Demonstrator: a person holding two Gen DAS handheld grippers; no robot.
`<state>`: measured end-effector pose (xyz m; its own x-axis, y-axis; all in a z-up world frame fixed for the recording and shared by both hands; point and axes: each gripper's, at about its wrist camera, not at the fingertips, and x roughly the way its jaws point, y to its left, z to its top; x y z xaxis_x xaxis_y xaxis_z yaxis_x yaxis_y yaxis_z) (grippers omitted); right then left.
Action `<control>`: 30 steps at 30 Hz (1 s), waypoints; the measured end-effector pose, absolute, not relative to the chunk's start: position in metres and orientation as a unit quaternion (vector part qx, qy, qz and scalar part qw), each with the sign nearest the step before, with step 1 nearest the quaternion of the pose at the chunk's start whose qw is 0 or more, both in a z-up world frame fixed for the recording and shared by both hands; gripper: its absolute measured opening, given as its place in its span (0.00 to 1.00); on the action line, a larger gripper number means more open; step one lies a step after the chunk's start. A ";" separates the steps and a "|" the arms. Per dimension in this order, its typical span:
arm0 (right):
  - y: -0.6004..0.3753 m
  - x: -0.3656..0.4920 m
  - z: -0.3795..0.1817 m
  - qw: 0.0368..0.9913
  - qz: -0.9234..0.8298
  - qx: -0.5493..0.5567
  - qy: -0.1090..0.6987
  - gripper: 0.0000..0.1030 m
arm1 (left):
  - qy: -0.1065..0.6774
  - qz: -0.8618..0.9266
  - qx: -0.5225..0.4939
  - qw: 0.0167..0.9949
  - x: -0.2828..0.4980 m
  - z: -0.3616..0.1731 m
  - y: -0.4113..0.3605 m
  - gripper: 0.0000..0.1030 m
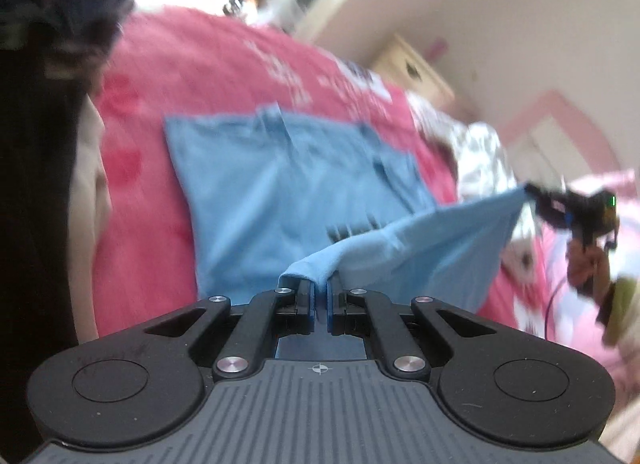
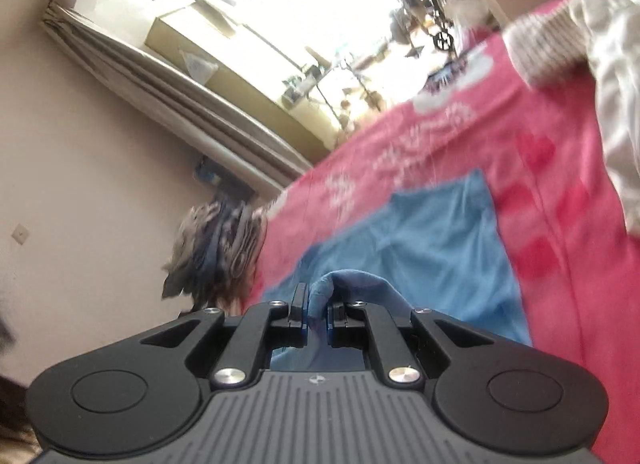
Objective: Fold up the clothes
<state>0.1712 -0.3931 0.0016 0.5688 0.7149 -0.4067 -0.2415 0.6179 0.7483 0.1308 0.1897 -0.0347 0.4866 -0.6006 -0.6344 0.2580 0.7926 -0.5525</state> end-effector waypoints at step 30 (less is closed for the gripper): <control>-0.373 0.334 -0.072 0.839 0.224 0.371 0.328 0.06 | 0.390 -0.117 -0.293 0.865 0.263 -0.088 0.230 0.03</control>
<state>0.3344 -0.3728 -0.0717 0.6849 0.6193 -0.3838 -0.1326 0.6239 0.7701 0.2633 0.2300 -0.0882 0.6676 -0.4319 -0.6064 -0.0257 0.8007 -0.5986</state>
